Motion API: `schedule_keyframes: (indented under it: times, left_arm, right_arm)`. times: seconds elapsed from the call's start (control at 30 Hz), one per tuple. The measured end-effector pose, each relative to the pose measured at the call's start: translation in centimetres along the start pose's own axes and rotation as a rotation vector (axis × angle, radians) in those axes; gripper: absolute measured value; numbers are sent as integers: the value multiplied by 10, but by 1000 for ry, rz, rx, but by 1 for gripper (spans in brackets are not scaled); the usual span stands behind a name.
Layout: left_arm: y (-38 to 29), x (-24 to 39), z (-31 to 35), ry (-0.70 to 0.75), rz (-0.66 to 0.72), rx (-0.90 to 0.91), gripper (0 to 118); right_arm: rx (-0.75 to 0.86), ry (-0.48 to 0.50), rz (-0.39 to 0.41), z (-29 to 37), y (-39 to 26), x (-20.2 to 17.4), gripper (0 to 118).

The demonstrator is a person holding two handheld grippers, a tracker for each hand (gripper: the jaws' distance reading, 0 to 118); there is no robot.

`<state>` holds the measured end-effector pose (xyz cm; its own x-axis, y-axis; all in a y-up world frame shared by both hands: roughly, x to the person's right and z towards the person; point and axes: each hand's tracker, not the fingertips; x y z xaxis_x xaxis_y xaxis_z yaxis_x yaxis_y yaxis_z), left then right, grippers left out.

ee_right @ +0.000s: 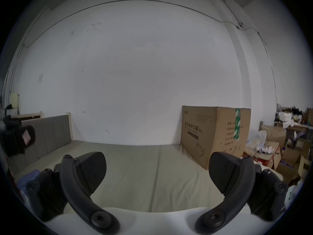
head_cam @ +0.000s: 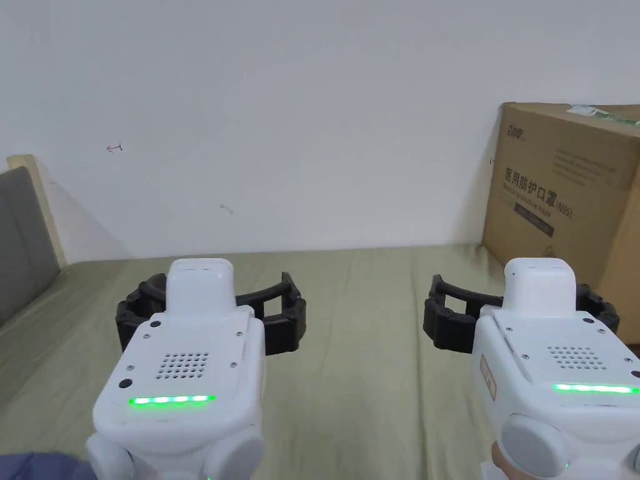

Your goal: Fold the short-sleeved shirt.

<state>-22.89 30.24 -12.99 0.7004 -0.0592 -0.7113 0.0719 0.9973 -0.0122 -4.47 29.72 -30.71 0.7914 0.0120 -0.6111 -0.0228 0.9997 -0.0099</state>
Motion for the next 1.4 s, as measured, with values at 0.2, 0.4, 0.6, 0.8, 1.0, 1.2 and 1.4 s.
schedule_keyframes:
  times: [0.2,0.4,0.6,0.8,1.0,1.2,1.4]
  left_arm:
    - [-2,0,-3,-19,59,-44,118]
    - [-2,-6,-7,-6,98,-66,118]
    - [-2,-7,-7,7,94,-69,118]
    - [-2,-4,-5,-8,68,-59,118]
    - [1,-1,-1,-40,57,-29,118]
    - [5,-6,-1,-40,77,-25,118]
    - [3,-5,1,-27,40,-31,118]
  right_arm:
    - [-28,-9,6,-2,-3,1,118]
    - [-28,-2,-6,-1,-1,6,118]
    - [-37,-1,-46,0,-1,10,118]
    - [-44,-7,-38,0,-1,10,118]
    - [-25,-38,-55,2,2,11,118]
    - [-42,-26,-80,2,4,14,118]
    - [-13,-2,-55,9,5,10,118]
